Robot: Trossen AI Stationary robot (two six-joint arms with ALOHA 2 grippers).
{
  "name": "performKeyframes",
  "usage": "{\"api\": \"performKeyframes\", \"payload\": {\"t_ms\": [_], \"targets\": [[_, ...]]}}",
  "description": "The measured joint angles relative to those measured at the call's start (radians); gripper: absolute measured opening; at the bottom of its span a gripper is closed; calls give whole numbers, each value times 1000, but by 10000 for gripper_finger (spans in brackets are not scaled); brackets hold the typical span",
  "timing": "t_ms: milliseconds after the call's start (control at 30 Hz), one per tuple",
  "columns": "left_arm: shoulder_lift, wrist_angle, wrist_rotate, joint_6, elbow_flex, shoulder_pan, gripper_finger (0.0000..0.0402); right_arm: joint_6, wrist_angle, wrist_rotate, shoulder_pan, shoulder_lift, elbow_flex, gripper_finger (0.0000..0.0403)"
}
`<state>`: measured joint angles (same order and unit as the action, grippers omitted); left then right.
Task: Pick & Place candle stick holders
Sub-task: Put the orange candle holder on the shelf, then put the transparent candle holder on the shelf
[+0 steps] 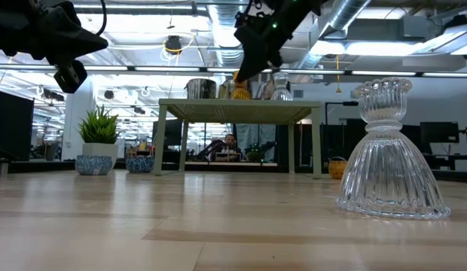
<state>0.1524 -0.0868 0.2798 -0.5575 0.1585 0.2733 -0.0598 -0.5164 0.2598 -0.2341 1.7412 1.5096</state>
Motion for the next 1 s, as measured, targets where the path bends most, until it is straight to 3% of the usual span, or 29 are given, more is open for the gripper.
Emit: {"api": "performKeyframes", "payload": {"t_ms": [667,1000], "targets": [[13,20,0,0,0,0,7,-19,40,2,-36,-1,19,0],[13,26,0,0,0,0,7,-29,-67,4,-34,-2,159,0]]}}
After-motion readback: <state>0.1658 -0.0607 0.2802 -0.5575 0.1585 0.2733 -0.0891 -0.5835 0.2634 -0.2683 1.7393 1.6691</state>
